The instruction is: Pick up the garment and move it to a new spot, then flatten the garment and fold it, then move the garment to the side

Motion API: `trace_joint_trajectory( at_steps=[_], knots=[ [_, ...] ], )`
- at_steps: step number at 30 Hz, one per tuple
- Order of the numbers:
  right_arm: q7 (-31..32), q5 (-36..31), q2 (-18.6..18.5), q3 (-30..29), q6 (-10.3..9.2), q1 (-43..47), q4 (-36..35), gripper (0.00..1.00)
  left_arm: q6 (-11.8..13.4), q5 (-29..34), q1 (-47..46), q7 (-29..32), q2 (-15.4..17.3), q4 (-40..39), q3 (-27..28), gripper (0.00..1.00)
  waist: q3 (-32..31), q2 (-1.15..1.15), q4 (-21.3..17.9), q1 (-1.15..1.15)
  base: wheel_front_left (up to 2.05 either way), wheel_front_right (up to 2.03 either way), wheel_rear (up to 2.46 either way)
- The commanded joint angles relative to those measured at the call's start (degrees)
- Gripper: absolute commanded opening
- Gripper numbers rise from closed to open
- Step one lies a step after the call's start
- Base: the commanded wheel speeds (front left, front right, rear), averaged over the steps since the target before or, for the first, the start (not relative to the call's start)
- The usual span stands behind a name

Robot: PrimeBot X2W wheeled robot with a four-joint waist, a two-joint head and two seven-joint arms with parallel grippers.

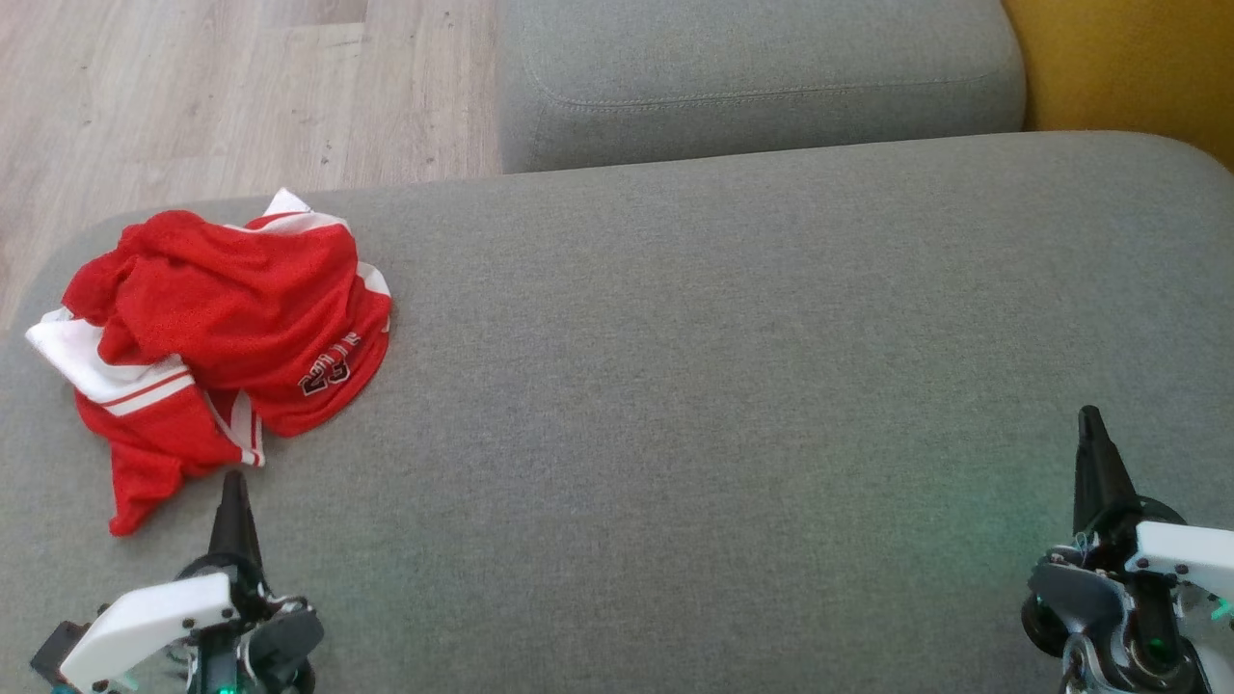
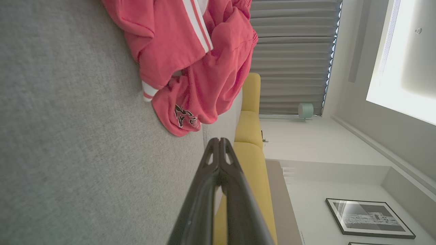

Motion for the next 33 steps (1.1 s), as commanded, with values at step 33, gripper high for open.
trace_joint_trajectory(
  at_steps=[33],
  knots=[
    [0.3,-0.4,-0.3,1.2,-0.04,-3.2,-1.8,0.00,-0.4,0.5,-2.9,0.2,0.2,-1.6,1.9,0.00,0.0,0.00,0.0,0.00,0.00,0.00,0.00]
  ],
)
